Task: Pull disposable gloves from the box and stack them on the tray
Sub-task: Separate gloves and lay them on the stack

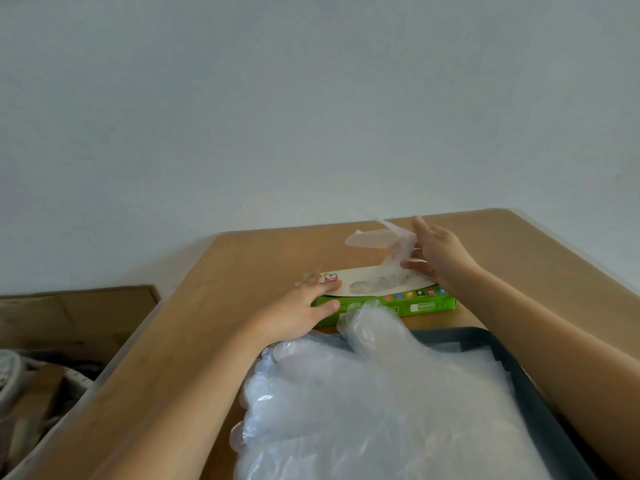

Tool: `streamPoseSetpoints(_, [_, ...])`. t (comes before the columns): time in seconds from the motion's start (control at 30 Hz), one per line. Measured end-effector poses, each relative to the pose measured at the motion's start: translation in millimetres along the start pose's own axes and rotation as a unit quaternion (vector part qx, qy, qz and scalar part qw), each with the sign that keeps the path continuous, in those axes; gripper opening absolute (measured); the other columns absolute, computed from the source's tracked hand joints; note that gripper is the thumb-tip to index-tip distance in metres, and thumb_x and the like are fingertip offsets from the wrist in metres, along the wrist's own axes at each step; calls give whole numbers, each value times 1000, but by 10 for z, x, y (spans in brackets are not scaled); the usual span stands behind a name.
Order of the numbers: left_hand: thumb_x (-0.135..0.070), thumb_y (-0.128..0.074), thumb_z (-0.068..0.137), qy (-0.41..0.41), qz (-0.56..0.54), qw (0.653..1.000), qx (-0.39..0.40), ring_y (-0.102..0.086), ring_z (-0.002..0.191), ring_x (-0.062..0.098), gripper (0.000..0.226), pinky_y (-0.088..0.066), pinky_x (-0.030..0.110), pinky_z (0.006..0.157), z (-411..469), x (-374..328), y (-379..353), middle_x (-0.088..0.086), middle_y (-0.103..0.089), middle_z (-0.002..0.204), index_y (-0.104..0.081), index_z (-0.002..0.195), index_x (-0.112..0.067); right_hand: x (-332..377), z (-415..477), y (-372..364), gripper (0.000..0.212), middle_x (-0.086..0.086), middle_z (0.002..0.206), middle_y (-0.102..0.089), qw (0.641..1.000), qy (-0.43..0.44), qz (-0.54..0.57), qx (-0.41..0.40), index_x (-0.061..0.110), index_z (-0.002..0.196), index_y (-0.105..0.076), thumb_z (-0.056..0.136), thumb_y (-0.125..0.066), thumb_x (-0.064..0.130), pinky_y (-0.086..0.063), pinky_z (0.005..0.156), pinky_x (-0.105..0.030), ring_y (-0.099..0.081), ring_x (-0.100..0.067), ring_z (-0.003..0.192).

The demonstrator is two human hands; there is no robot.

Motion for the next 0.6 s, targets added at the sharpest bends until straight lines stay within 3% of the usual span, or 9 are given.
streamPoseSetpoints(0.03, [-43, -41, 100, -2, -2, 1000, -2, -1, 148, 14, 49, -3, 34, 119, 10, -1, -1, -6, -1, 162, -29, 147, -40, 61, -44, -43, 53, -7, 105, -61, 997, 22, -68, 23, 4, 111, -52, 90, -54, 53, -55, 59, -29, -62, -21, 81])
streamPoseSetpoints(0.1, [-42, -41, 100, -3, -7, 1000, -5, -1, 148, 14, 49, -3, 33, 118, 19, 3, -13, -4, -1, 162, -30, 147, -39, 171, -155, -160, 49, 5, 107, -57, 974, 90, -197, 64, 15, 111, -52, 80, -70, 47, -50, 70, -35, -56, -21, 81])
streamPoseSetpoints(0.17, [-41, -41, 100, -6, -10, 1000, -7, -2, 148, 14, 49, -2, 31, 118, 26, 5, -16, -3, -2, 162, -30, 147, -38, 226, -175, -170, 43, 6, 103, -56, 940, 158, -302, 25, 17, 106, -57, 75, -79, 35, -42, 74, -25, -54, -15, 87])
streamPoseSetpoints(0.2, [-41, -42, 100, -8, -11, 1000, -6, -2, 148, 14, 49, -3, 31, 118, 23, 4, -15, -3, -3, 162, -30, 147, -38, 235, -153, -135, 30, 5, 95, -59, 934, 173, -312, -2, 16, 98, -61, 77, -78, 30, -40, 68, -20, -55, -13, 84])
streamPoseSetpoints(0.27, [-41, -43, 99, -11, -13, 1000, -2, -5, 148, 13, 49, -4, 30, 117, 24, 6, -2, -5, -4, 161, -30, 147, -39, 277, -172, -101, 9, 7, 75, -61, 943, 180, -280, -21, 13, 82, -66, 85, -70, 20, -37, 55, -16, -54, -7, 66])
streamPoseSetpoints(0.33, [-40, -47, 98, -10, -21, 1000, 0, -9, 148, 12, 50, -7, 29, 118, 31, 27, 29, -6, -8, 161, -32, 146, -39, 307, -161, -77, 12, 7, 66, -59, 945, 177, -273, -32, 12, 77, -66, 88, -64, 15, -40, 55, -18, -53, -6, 60])
streamPoseSetpoints(0.47, [-39, -57, 93, -11, -32, 999, -6, -25, 144, 14, 52, -21, 30, 117, 24, 45, 94, -8, -25, 156, -39, 142, -41, 280, -88, -37, 16, -6, 79, -65, 978, 121, -170, -6, 15, 80, -59, 94, -54, 8, -54, 71, -35, -62, -22, 73])
streamPoseSetpoints(0.6, [-32, -66, 89, 1, -12, 1000, -19, -45, 127, 14, 51, -37, 23, 102, 4, -71, 182, -5, -44, 145, -49, 137, -32, 230, -97, -74, 12, -10, 85, -61, 994, 37, 30, 95, 11, 90, -55, 96, -49, 2, -48, 57, -19, -54, -13, 64])
Point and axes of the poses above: each hand's wrist, its own z-axis towards the middle knuckle, its own y-axis out of the back of the hand, x = y × z, the point moved 6 cm from there along z, towards the middle knuckle
